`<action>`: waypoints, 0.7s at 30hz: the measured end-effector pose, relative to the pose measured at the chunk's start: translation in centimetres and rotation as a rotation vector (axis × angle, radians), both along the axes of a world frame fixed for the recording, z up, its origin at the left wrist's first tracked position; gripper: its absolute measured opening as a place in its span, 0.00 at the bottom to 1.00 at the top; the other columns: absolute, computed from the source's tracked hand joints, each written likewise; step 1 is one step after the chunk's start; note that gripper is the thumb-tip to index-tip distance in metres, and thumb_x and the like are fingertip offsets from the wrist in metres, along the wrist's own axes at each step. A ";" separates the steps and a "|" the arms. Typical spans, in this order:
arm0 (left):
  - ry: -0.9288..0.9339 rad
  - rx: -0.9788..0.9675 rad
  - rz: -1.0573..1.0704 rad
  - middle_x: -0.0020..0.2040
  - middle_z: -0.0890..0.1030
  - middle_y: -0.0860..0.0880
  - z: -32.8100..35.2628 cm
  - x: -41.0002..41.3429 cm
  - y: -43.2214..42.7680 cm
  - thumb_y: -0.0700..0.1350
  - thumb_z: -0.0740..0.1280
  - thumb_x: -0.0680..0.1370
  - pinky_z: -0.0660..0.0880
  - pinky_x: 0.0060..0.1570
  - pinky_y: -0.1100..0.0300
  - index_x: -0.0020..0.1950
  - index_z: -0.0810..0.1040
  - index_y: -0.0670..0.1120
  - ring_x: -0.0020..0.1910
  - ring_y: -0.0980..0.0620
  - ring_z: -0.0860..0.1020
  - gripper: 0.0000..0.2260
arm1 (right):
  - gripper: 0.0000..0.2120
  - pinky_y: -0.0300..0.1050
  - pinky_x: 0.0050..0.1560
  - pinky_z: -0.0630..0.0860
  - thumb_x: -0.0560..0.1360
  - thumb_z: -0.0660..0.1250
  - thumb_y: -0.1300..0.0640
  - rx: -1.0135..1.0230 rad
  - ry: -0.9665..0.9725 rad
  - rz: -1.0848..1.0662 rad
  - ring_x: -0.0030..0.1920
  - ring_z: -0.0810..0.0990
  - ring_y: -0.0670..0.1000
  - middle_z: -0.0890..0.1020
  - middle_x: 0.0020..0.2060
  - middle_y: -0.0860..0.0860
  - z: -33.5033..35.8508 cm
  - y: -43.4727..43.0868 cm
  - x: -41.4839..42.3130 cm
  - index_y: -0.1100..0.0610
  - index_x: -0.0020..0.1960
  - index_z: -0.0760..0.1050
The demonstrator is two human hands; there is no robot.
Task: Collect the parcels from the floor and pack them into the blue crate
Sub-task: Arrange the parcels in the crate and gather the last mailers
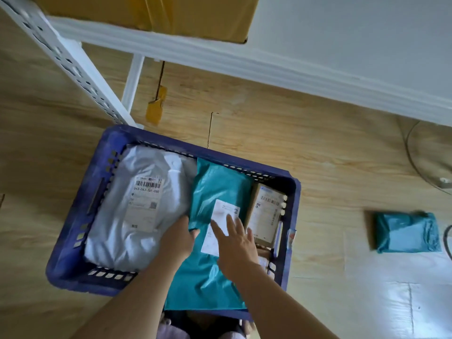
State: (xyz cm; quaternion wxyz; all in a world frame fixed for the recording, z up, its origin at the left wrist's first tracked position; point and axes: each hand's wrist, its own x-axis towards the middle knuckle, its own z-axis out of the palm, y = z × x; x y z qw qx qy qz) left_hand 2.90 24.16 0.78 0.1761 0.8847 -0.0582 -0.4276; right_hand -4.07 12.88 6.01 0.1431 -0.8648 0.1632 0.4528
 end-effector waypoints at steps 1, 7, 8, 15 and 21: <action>-0.074 0.034 -0.093 0.54 0.79 0.43 -0.2 0.2 -0.3 0.49 0.63 0.79 0.71 0.51 0.56 0.59 0.72 0.42 0.56 0.43 0.77 0.13 | 0.41 0.57 0.76 0.42 0.77 0.63 0.59 -0.001 0.003 0.013 0.76 0.37 0.58 0.37 0.76 0.55 -0.5 0.1 -0.2 0.47 0.77 0.38; -0.505 0.016 -0.407 0.39 0.78 0.43 0.1 0.2 0.0 0.54 0.80 0.60 0.74 0.23 0.58 0.55 0.73 0.42 0.30 0.45 0.80 0.30 | 0.44 0.57 0.76 0.41 0.76 0.65 0.56 -0.018 -0.016 0.015 0.76 0.36 0.58 0.34 0.75 0.56 -2.2 0.4 -1.7 0.47 0.76 0.35; -0.507 -0.043 -0.498 0.44 0.79 0.42 0.2 -0.1 0.9 0.61 0.77 0.60 0.77 0.27 0.56 0.60 0.71 0.43 0.35 0.45 0.81 0.36 | 0.43 0.57 0.76 0.41 0.77 0.65 0.55 -0.021 -0.023 0.004 0.76 0.37 0.58 0.34 0.75 0.56 -2.2 0.6 -2.1 0.47 0.76 0.35; -0.310 0.148 -0.847 0.72 0.26 0.41 -0.2 -2.4 3.0 0.61 0.75 0.62 0.28 0.66 0.40 0.71 0.25 0.49 0.70 0.43 0.25 0.62 | 0.43 0.54 0.73 0.36 0.78 0.62 0.56 -0.047 -0.125 -0.005 0.75 0.33 0.56 0.30 0.74 0.56 -2.8 1.2 -3.4 0.50 0.75 0.31; -0.392 0.231 -0.782 0.77 0.42 0.42 -2.1 -0.9 2.0 0.56 0.82 0.51 0.32 0.68 0.41 0.75 0.42 0.48 0.75 0.43 0.41 0.65 | 0.59 0.52 0.74 0.36 0.71 0.72 0.48 -0.051 -0.147 -0.011 0.68 0.25 0.55 0.22 0.65 0.58 -5.4 1.3 -1.9 0.56 0.67 0.21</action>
